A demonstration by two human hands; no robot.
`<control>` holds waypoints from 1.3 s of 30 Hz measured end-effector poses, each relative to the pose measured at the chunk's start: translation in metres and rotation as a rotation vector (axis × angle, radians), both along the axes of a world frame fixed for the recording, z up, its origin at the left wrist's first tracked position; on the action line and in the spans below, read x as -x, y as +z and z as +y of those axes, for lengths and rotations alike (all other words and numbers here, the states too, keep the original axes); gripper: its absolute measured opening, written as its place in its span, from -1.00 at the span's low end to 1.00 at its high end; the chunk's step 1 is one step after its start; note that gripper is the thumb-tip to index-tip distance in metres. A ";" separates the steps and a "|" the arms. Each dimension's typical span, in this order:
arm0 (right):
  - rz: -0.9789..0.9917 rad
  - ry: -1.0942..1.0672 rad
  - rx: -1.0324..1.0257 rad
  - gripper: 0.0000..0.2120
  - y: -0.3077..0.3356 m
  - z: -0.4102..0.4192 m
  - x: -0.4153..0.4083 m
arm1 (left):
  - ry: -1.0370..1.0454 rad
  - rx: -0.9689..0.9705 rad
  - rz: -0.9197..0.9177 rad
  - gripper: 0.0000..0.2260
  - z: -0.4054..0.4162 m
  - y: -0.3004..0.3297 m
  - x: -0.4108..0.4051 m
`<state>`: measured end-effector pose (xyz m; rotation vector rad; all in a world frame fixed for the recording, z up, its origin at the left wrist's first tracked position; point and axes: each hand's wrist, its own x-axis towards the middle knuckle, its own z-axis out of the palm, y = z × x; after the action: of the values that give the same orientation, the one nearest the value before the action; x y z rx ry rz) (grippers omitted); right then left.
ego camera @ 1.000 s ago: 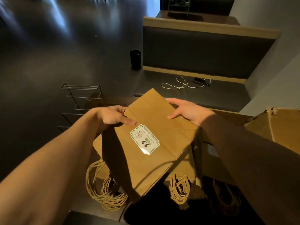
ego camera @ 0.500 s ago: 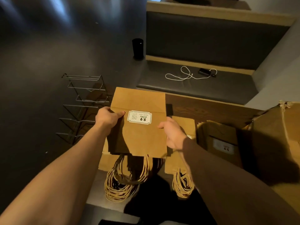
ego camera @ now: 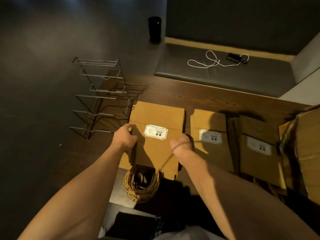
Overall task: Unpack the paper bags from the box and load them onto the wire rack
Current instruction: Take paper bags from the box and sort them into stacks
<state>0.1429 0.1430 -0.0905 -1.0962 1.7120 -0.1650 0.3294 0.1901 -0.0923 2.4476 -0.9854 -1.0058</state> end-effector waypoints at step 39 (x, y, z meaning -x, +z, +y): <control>-0.469 -0.338 0.267 -0.87 0.115 -0.084 0.150 | -0.157 0.441 0.304 -0.87 -0.130 0.112 0.230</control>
<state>-0.0072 0.0592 0.0241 -0.8582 1.4557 -0.8193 0.0995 0.0597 0.0194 1.8248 -1.1598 -1.0391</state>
